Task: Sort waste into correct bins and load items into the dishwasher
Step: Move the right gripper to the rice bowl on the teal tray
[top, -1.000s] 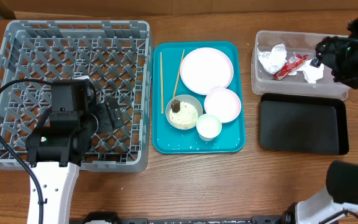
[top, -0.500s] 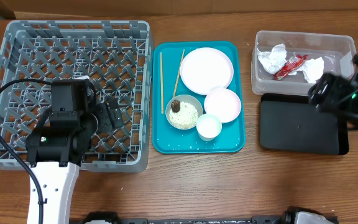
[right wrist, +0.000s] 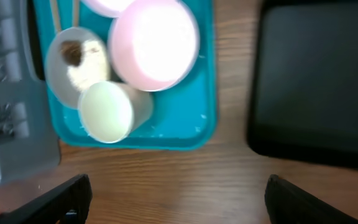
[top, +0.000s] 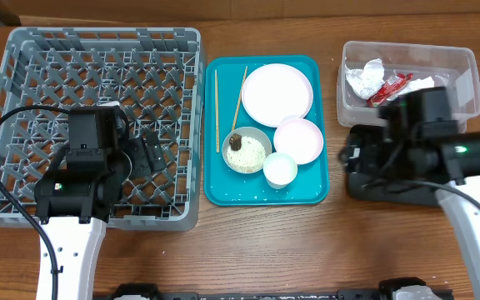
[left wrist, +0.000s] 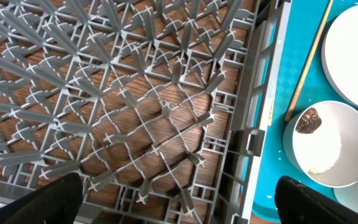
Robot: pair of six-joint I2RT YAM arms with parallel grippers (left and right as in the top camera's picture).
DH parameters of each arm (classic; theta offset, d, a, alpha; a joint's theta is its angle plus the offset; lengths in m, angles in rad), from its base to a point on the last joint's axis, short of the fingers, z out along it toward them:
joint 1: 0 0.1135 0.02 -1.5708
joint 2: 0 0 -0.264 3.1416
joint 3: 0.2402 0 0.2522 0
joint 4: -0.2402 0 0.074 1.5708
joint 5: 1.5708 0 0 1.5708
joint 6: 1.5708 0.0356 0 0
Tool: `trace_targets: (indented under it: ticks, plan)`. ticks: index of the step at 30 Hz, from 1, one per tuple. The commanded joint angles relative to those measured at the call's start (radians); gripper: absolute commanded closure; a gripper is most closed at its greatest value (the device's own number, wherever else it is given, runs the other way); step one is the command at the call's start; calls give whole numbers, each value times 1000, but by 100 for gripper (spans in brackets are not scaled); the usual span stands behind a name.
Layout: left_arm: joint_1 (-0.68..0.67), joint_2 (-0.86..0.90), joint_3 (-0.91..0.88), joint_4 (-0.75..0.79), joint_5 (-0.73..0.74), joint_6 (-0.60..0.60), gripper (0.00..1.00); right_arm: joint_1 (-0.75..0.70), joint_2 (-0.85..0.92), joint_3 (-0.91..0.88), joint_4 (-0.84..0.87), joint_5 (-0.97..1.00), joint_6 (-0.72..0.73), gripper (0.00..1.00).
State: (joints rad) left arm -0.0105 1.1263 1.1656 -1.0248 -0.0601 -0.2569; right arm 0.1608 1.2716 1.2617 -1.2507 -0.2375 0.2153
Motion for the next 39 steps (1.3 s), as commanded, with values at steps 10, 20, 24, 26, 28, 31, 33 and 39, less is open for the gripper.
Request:
trace_targets:
  ticks: [10, 20, 24, 26, 28, 31, 33, 39]
  plan:
    - [4, 0, 19, 1, 10, -13, 0, 299, 104, 0, 216, 113, 104, 10]
    - [4, 0, 19, 1, 10, -13, 0, 324, 161, 0, 381, 77, 103, 15]
    - [4, 0, 19, 1, 10, -13, 0, 351, 172, 0, 382, 51, 103, 18]
    - [4, 0, 19, 2, 9, -13, 0, 373, 178, 0, 388, 61, 103, 17]
    - [4, 0, 19, 2, 9, -13, 0, 391, 184, 0, 391, 69, 103, 17]
    - [4, 0, 19, -4, 9, -13, 0, 425, 197, 0, 390, 68, 102, 16]
    - [4, 0, 19, -3, 9, -13, 0, 455, 212, 0, 393, 68, 93, 16]
    - [4, 0, 19, -3, 9, -13, 0, 541, 280, 0, 438, 104, 62, 18]
